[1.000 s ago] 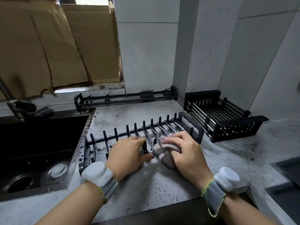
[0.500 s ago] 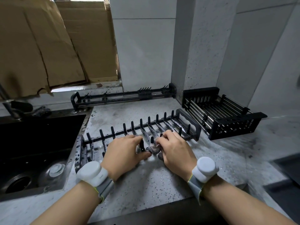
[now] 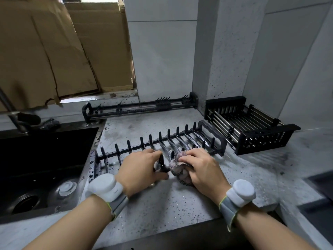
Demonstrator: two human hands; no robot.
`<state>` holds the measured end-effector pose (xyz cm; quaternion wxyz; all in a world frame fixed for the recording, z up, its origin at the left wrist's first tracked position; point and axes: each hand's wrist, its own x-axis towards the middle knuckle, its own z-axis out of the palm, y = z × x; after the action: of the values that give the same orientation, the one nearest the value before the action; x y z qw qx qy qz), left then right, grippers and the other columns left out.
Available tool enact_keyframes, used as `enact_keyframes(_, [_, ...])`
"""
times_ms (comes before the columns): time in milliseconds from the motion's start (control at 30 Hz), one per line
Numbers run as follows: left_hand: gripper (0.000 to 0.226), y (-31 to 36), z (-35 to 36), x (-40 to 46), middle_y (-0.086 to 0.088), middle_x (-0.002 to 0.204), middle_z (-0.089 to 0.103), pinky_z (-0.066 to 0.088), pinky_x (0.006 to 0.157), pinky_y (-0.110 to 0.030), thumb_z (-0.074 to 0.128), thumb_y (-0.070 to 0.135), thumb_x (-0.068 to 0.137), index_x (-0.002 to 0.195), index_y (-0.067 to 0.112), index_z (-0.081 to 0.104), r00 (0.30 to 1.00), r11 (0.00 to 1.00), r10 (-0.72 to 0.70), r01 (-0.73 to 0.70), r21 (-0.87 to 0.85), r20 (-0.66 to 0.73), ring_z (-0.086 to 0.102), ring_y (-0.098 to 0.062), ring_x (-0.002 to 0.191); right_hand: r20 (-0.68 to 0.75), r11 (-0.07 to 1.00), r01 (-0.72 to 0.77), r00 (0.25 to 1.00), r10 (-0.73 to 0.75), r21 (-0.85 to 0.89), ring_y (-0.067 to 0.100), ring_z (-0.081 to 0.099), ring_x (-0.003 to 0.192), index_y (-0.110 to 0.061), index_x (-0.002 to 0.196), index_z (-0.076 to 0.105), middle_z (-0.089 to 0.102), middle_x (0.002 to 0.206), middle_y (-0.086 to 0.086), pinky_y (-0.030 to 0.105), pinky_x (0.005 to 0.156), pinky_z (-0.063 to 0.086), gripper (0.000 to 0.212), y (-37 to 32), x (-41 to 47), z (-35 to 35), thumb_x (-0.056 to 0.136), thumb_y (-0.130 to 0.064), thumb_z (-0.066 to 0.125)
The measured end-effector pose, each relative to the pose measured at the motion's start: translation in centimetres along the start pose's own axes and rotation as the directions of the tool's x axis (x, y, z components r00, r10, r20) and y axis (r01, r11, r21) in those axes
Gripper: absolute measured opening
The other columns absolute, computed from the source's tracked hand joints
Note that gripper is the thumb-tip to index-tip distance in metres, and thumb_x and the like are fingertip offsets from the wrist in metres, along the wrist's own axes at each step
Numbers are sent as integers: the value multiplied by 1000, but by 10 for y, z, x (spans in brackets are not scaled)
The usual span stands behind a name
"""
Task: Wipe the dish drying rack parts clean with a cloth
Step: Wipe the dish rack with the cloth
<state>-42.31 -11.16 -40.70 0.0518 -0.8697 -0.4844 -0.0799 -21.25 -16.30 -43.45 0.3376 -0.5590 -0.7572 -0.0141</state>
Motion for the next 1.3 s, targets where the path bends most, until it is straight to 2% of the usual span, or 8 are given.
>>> enact_keyframes(233, [50, 5, -4, -2, 14, 103, 62, 41, 69, -24, 62, 72, 80, 107, 30, 60, 1000, 1000, -10, 10, -28, -9, 54, -9, 84, 71, 989, -36, 996, 47, -146, 19, 52, 91, -17, 102, 75, 64, 96, 2, 30, 79, 44, 27, -10, 21, -16, 86, -8, 54])
enact_keyframes(467, [33, 13, -6, 8, 7, 103, 66, 51, 83, -38, 61, 56, 87, 103, 28, 58, 997, 997, -71, 70, -27, -43, 64, -20, 93, -36, 1000, -21, 999, 22, 19, 18, 56, 93, -16, 106, 74, 64, 100, 0, 23, 81, 42, 35, -24, 16, 9, 76, -2, 64])
enact_keyframes(667, [49, 12, -11, 7, 15, 101, 61, 35, 93, -44, 59, 75, 78, 103, 33, 54, 993, 996, -92, 91, 15, 72, 61, -14, 96, 3, 996, 71, 997, -71, -49, 22, 58, 89, -17, 98, 73, 62, 96, 1, 34, 76, 54, 31, -15, 19, 19, 71, -2, 71])
enact_keyframes(833, [70, -5, -33, 9, 15, 126, 59, 44, 96, -43, 66, 76, 74, 130, 37, 49, 962, 999, 47, -39, -34, 268, 59, -14, 113, 111, 975, 220, 970, -217, -15, 24, 61, 92, -14, 97, 75, 66, 101, 3, 38, 78, 56, 31, 8, 25, 9, 72, 5, 72])
enact_keyframes(1033, [77, -48, -43, -18, 16, 143, 48, 47, 102, -38, 58, 77, 80, 145, 41, 37, 958, 996, 90, -82, -38, 274, 56, -10, 120, 293, 962, 273, 918, -268, 25, 20, 61, 105, -15, 95, 78, 66, 112, 0, 40, 93, 54, 25, 19, 35, -12, 75, 0, 72])
enact_keyframes(1133, [76, -62, -36, -31, 18, 149, 40, 46, 102, -39, 53, 78, 83, 144, 34, 42, 955, 995, 95, -101, 7, 281, 52, -10, 126, 185, 987, 128, 972, -144, 95, 15, 60, 105, -15, 98, 78, 65, 111, -4, 36, 95, 51, 26, 10, 35, -9, 80, -1, 64])
enact_keyframes(1233, [73, -64, -29, -34, 19, 147, 39, 48, 97, -38, 45, 79, 81, 136, 31, 48, 964, 995, 101, -95, -36, 247, 49, -10, 128, 13, 964, 17, 1000, -21, 264, 7, 57, 102, -14, 102, 76, 63, 107, -6, 15, 94, 44, 30, -17, 27, 7, 80, -8, 56])
enact_keyframes(1300, [75, -64, -27, -34, 18, 144, 43, 50, 95, -37, 37, 81, 75, 129, 32, 53, 970, 995, 95, -85, -51, 226, 52, -10, 124, 18, 977, 15, 1000, -19, 211, 11, 54, 103, -14, 108, 73, 62, 110, -2, 18, 95, 42, 30, -29, 21, 23, 83, -6, 57])
